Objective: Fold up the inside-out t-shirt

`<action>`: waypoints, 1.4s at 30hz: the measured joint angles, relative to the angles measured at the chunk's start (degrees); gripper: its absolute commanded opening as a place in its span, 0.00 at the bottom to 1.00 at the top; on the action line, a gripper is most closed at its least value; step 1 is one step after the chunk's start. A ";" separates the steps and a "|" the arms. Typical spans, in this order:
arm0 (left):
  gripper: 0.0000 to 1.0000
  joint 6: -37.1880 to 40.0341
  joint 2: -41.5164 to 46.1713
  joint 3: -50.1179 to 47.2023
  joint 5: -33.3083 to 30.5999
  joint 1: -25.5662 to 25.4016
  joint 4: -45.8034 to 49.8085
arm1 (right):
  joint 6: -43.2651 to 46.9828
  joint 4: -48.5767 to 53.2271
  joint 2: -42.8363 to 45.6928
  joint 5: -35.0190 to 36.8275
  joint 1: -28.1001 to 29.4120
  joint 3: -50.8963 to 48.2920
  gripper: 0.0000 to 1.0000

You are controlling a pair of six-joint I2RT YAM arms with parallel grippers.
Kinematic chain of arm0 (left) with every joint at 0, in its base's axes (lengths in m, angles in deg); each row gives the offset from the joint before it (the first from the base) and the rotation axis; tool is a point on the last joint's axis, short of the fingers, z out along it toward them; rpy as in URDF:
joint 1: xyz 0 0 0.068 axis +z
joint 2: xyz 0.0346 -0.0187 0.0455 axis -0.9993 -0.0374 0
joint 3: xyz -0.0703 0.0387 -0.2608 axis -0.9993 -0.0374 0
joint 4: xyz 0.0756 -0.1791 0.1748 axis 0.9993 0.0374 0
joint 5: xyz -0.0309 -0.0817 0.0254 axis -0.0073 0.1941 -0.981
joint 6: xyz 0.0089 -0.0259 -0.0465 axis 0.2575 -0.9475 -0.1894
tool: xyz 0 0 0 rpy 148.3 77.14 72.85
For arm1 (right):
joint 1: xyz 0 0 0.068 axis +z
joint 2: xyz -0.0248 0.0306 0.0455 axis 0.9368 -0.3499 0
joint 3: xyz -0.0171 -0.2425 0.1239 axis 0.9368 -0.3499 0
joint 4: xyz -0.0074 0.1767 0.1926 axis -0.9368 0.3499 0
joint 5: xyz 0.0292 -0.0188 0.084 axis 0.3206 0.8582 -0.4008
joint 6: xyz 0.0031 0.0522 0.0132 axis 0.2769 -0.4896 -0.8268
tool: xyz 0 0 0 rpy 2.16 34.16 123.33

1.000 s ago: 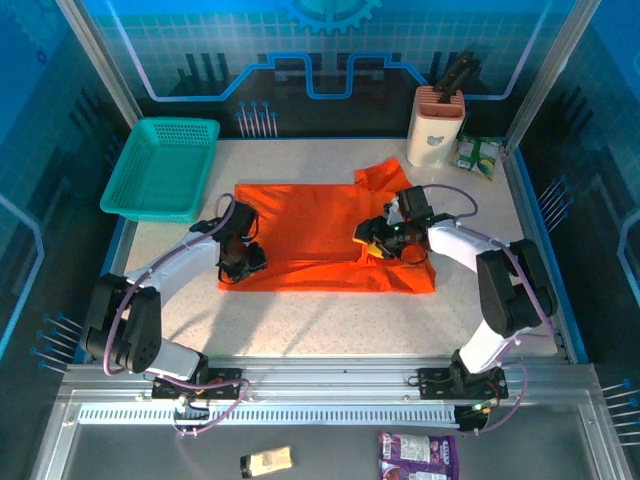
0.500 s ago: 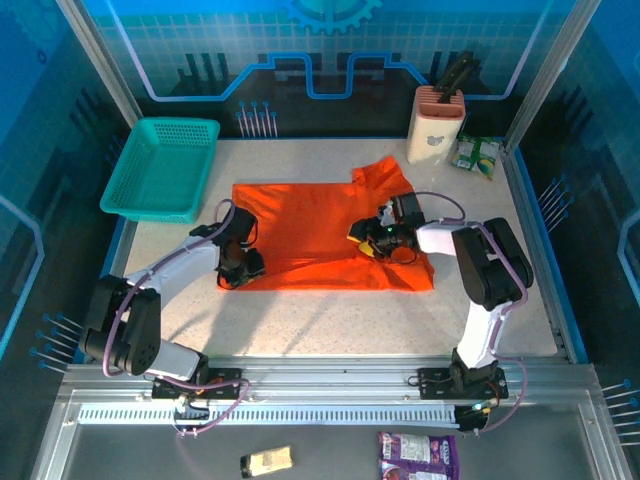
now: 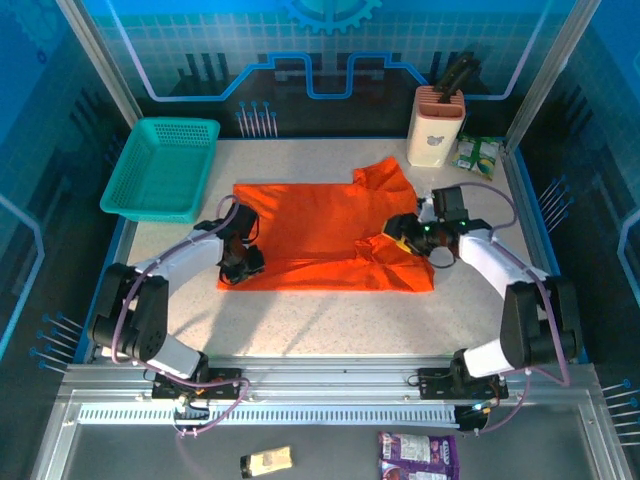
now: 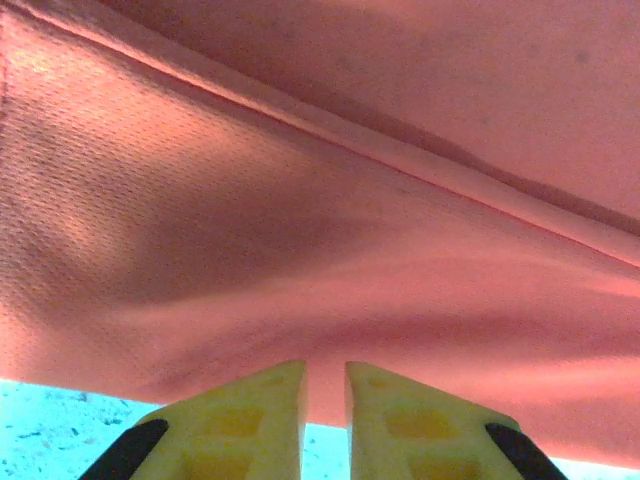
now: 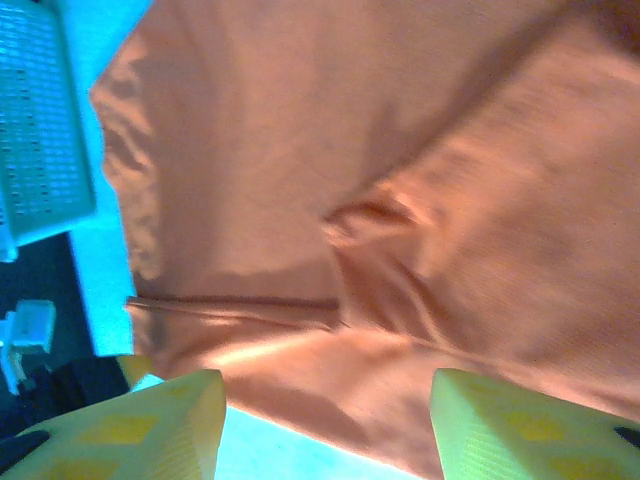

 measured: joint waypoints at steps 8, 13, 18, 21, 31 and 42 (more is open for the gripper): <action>0.14 0.59 -1.90 -2.58 0.07 3.13 -1.55 | 4.57 6.32 2.45 -0.02 -7.72 -8.44 0.59; 0.14 0.61 -1.90 -4.90 0.55 4.11 -2.34 | 5.33 5.05 0.09 -0.90 -9.31 -9.94 0.60; 0.15 0.61 -1.88 -5.42 2.54 5.68 -3.15 | 4.85 4.66 -3.78 0.48 -12.11 -10.10 0.61; 0.15 0.59 -1.84 -5.70 3.85 6.64 -3.39 | 4.42 4.48 -4.28 0.22 -13.68 -10.16 0.61; 0.16 0.59 -1.51 -5.81 4.90 7.21 -3.45 | 4.28 6.19 -2.82 1.81 -14.51 -10.16 0.60; 0.17 0.79 2.51 -6.36 9.07 7.26 -4.39 | 5.95 9.40 1.22 0.22 -14.23 -5.33 0.59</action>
